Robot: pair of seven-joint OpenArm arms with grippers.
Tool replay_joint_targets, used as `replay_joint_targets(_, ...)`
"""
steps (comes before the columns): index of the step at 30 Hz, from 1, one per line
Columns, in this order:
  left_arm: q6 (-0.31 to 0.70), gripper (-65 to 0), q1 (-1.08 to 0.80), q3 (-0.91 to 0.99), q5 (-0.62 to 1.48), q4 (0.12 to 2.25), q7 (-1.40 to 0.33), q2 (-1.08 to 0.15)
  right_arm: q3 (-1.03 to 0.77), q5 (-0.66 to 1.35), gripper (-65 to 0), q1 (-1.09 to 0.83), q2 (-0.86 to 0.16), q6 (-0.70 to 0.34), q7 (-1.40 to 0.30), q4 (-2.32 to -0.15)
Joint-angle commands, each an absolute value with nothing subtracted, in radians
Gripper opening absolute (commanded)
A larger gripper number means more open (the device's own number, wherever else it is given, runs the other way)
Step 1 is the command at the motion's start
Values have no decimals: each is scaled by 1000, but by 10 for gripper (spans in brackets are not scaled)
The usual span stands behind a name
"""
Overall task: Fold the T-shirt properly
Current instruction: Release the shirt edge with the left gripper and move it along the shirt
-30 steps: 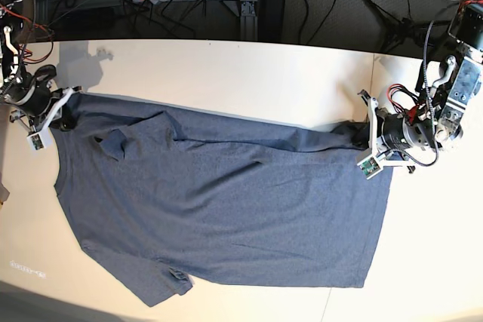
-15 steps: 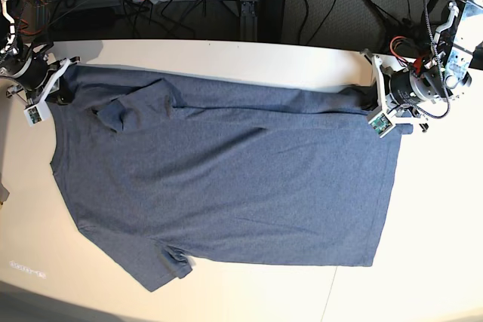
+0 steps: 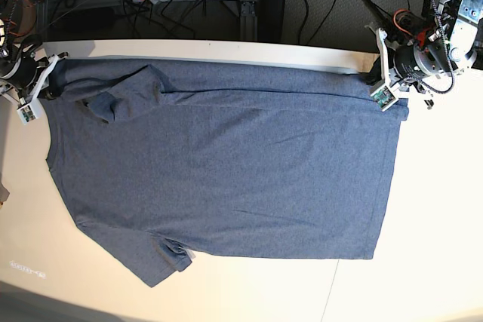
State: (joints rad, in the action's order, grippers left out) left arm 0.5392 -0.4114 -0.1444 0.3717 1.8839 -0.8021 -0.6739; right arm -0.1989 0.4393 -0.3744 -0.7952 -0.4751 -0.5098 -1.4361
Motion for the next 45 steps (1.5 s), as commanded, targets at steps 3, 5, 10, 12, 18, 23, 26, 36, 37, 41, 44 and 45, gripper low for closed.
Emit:
replay_joint_targets(3,542,-650,-431,-136,376,1933,-793,-690,-210,428,-650,-375,-820,-493,-519,-1442)
replay_joint_targets(5,542,-650,-433,-136,376,1962,-791,-690,-209,430,-650,-375,-820,-493,-519,-1442)
replay_joint_targets(10,541,-650,-432,-102,377,2008,-770,-690,-210,430,-650,-375,-819,-493,-519,-1442)
replay_joint_targets(12,541,-650,-432,-81,379,2008,-730,-689,-210,430,-650,-375,-819,-493,-519,-1442)
replay_joint_targets(18,542,-650,-381,-72,365,1949,-654,-651,-209,431,-650,-374,-819,-493,-508,-1442)
replay_joint_targets(23,543,-650,-298,-72,366,1807,-649,-606,-209,431,-650,-374,-819,-493,-496,-1442)
replay_joint_targets(26,559,-650,-276,-72,366,1747,-646,-598,-209,430,-650,-374,-819,-493,-497,-1442)
replay_joint_targets(36,562,-650,-290,-72,365,1725,-655,-598,-209,430,-650,-374,-819,-493,-498,-1442)
replay_joint_targets(37,562,-650,-294,-72,365,1725,-654,-599,-209,430,-650,-375,-820,-493,-498,-1442)
replay_joint_targets(41,562,-650,-318,-72,364,1724,-655,-599,-210,430,-650,-375,-820,-493,-498,-1441)
replay_joint_targets(44,562,-650,-333,-72,359,1724,-654,-598,-209,430,-650,-375,-819,-493,-498,-1441)
replay_joint_targets(45,562,-650,-333,-72,358,1724,-654,-598,-209,430,-650,-375,-819,-493,-498,-1441)
